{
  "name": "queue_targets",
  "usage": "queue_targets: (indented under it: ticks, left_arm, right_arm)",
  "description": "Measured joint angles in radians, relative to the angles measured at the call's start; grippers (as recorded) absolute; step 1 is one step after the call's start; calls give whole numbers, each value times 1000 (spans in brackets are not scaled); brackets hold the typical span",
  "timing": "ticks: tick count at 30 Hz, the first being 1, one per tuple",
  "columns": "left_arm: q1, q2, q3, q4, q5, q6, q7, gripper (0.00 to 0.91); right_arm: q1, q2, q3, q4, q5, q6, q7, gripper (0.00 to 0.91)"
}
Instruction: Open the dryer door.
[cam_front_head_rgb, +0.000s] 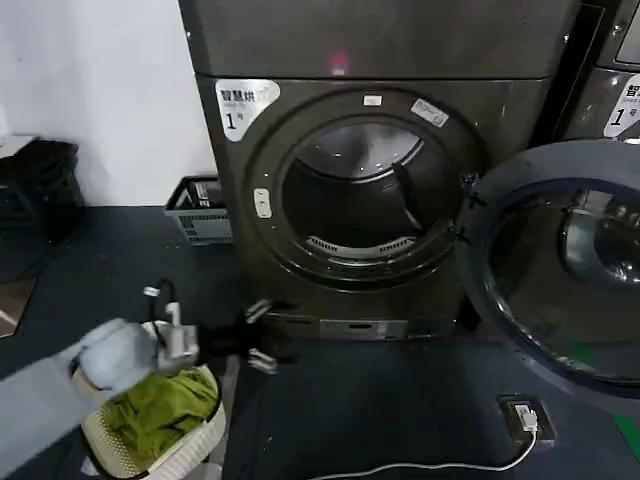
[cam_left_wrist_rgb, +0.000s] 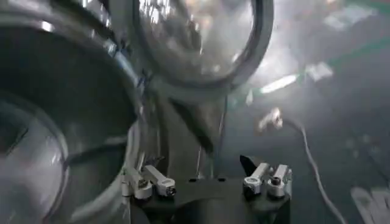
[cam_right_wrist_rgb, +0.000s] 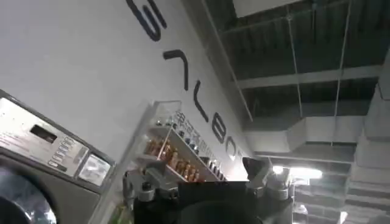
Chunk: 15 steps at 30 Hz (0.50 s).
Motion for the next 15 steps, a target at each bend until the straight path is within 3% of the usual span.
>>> queue_targets:
  ticks: [6,15]
  left_arm:
    - [45,98,-67,-20,46,80,23,907]
    - [200,265,-206,-32,148,124,75,907]
  right_arm:
    - [9,-7,-12,3,0,0,1,907]
    - [23,-12,-34,3,-3,3,0,907]
